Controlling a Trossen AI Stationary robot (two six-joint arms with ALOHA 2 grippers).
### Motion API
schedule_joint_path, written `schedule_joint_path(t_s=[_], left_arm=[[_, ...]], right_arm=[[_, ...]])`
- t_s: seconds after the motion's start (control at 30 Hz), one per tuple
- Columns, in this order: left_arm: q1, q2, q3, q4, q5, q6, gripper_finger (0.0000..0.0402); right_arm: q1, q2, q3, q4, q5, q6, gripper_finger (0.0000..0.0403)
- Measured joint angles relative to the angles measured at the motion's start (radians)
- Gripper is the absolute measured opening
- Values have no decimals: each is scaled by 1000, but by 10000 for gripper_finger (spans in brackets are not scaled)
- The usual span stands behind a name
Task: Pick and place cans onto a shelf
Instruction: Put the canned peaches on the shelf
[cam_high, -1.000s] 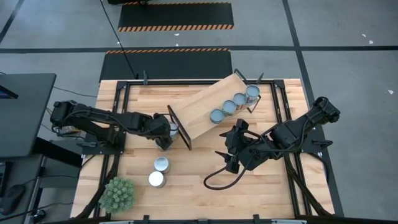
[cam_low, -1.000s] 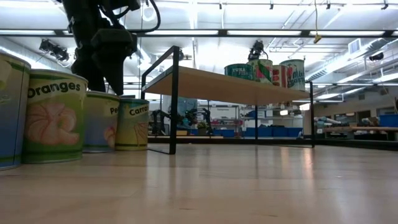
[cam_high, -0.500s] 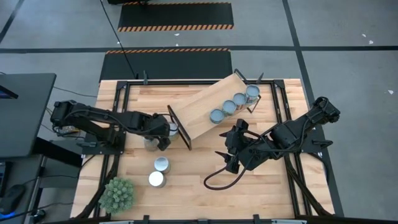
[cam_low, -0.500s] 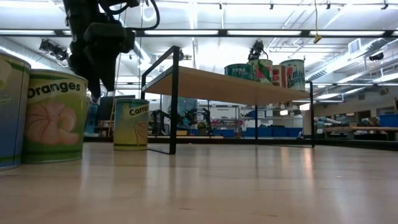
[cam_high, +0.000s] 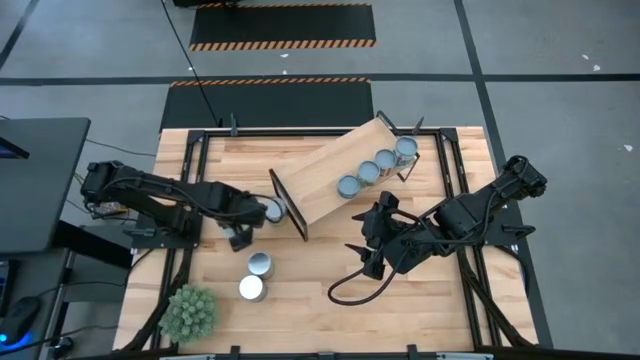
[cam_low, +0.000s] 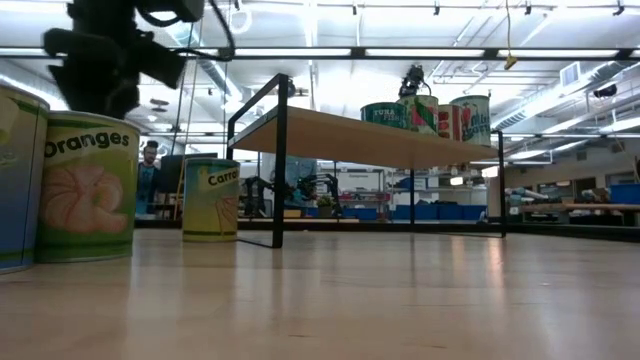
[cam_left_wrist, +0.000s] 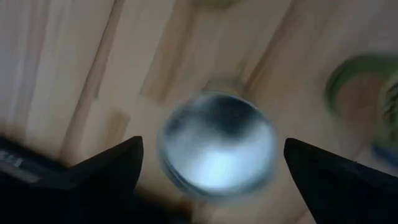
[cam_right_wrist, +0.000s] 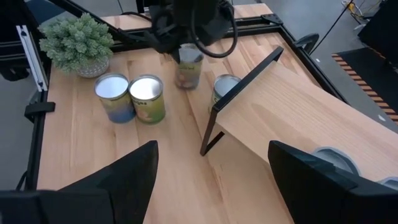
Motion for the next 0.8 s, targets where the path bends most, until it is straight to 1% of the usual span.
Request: schedule_joint_path(t_s=[0.07, 0.33, 0.43, 0.6, 0.8], left_arm=[[0, -6, 0, -26, 3, 22, 394], [0, -6, 0, 0, -20, 69, 394], [0, -23, 0, -28, -21, 87, 394], [27, -71, 0, -38, -42, 188, 394], [67, -167, 0, -70, -1, 326, 394]], right_arm=[[0, 0, 0, 0, 0, 0, 309], [0, 0, 0, 0, 0, -2, 309], [0, 0, 0, 0, 0, -3, 309], [0, 0, 0, 6, -1, -3, 309], [0, 0, 0, 23, -3, -3, 309]])
